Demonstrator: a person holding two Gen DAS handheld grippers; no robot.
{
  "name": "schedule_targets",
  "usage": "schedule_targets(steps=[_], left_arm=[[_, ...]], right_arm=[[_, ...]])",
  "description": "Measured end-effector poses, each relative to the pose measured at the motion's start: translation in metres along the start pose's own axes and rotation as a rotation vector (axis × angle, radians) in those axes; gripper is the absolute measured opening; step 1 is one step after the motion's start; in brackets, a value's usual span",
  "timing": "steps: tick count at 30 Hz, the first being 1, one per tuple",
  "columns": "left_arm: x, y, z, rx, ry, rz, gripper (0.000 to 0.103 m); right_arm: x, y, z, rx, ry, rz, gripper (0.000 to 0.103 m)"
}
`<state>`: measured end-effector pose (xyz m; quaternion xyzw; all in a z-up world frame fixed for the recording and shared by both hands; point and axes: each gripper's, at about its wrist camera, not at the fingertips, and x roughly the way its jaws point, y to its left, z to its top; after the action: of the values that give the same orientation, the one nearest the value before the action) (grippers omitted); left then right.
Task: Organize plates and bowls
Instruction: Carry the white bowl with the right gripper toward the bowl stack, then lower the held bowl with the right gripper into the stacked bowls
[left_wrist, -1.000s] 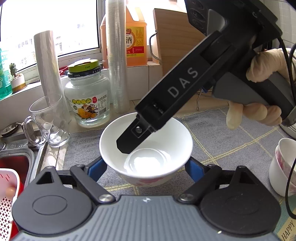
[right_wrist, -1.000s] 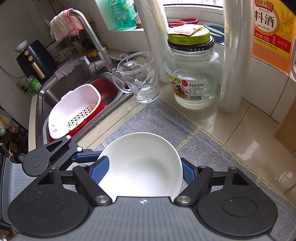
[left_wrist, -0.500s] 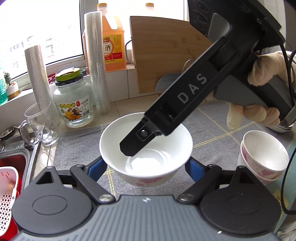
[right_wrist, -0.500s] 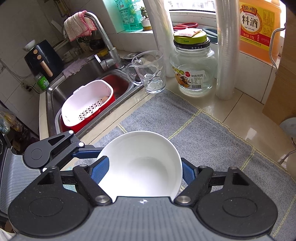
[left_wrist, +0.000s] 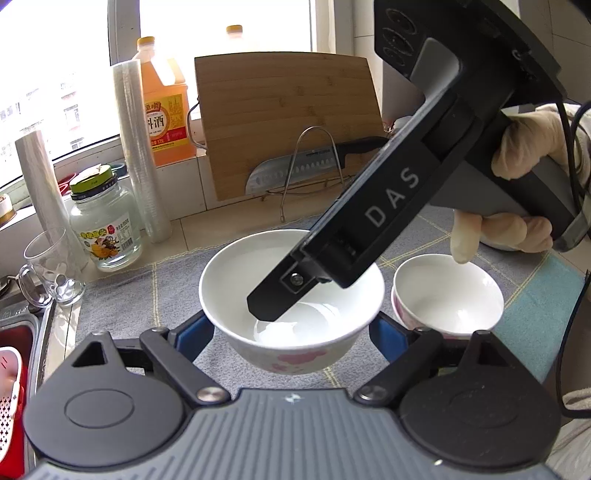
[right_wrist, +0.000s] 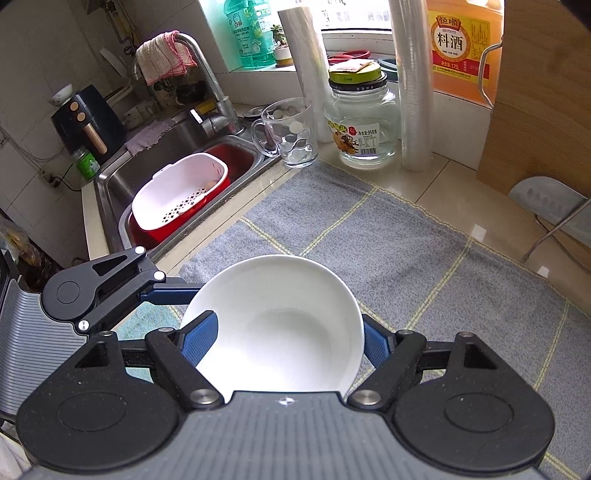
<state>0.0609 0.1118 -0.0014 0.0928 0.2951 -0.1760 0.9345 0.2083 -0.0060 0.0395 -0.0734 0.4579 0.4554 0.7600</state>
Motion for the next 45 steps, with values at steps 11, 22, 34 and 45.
schedule_targets(steps=[11,22,34,45], left_arm=[[-0.011,-0.035,0.012,0.035,-0.011,-0.063,0.09],[-0.004,-0.058,0.024,0.075,-0.04,-0.114,0.09],[0.011,-0.076,0.026,0.092,-0.021,-0.185,0.09],[0.026,-0.086,0.023,0.095,0.016,-0.23,0.09]], right_arm=[[-0.043,-0.008,-0.038,0.021,-0.019,-0.038,0.085],[-0.075,-0.022,-0.059,0.054,-0.054,-0.092,0.085],[-0.091,-0.034,-0.08,0.104,-0.065,-0.143,0.085],[-0.093,-0.048,-0.097,0.17,-0.059,-0.167,0.085]])
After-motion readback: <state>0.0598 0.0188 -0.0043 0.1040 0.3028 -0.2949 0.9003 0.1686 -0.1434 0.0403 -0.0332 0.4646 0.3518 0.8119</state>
